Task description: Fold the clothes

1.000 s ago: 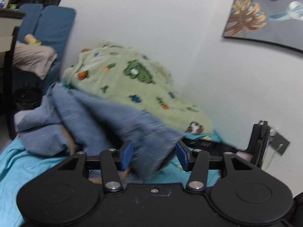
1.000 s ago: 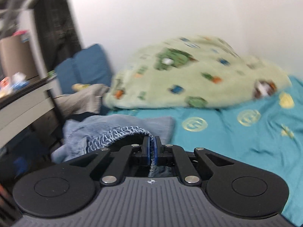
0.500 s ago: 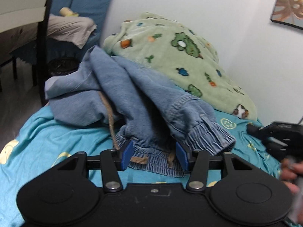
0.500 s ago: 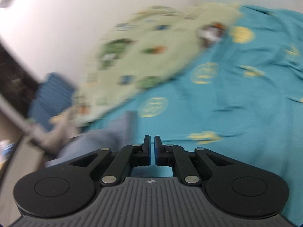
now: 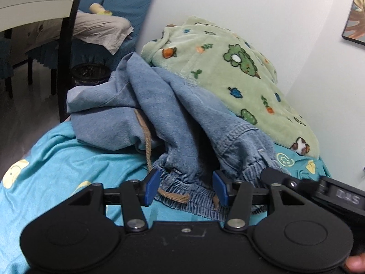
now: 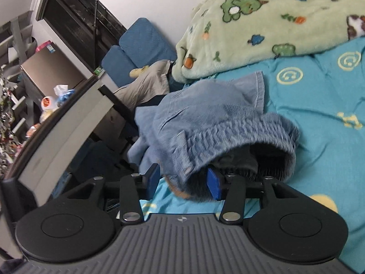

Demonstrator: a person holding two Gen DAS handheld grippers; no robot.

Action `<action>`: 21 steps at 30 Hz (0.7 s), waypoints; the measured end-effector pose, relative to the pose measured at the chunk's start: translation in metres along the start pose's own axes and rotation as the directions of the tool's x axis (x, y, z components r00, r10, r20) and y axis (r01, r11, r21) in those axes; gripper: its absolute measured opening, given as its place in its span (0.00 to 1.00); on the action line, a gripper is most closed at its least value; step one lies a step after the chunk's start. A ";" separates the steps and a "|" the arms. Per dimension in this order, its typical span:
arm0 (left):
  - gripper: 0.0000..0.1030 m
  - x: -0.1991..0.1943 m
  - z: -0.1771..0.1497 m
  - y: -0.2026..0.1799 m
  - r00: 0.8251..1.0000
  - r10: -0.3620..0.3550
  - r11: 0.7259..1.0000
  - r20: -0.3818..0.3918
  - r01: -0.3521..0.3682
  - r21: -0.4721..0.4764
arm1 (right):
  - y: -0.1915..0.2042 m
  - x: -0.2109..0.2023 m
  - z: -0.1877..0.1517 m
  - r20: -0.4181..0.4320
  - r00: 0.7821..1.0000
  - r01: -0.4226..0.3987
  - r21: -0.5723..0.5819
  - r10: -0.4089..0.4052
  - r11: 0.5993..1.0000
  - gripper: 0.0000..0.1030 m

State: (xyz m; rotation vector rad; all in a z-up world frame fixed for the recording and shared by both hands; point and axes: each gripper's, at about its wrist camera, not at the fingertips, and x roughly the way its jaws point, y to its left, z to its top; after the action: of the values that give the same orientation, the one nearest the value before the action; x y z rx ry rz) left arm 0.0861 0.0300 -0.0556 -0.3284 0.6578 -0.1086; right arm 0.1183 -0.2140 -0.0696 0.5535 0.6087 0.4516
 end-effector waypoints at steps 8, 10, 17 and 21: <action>0.48 0.020 -0.001 0.013 0.999 0.017 0.997 -0.049 -0.021 -0.081 | -0.023 -0.023 0.032 0.217 0.975 0.026 0.076 -0.042 0.997 0.09; 0.49 0.030 0.000 0.017 0.998 0.013 0.993 -0.067 -0.021 -0.112 | -0.038 -0.033 0.042 0.270 0.960 0.035 0.145 -0.074 0.989 0.08; 0.53 0.060 -0.003 0.019 0.994 -0.013 0.995 -0.112 0.002 -0.097 | -0.129 -0.038 0.038 0.272 0.933 0.087 0.468 -0.237 0.880 0.08; 0.54 0.075 -0.004 0.017 0.993 -0.035 0.996 -0.109 0.026 -0.082 | -0.154 -0.028 0.026 0.223 0.930 0.133 0.539 -0.293 0.832 0.09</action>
State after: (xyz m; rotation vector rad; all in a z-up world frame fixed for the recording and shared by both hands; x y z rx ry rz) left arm 0.1430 0.0302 -0.1082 -0.4122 0.7685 -0.1306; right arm 0.1506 -0.3561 -0.1335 1.0353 0.4897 -0.0279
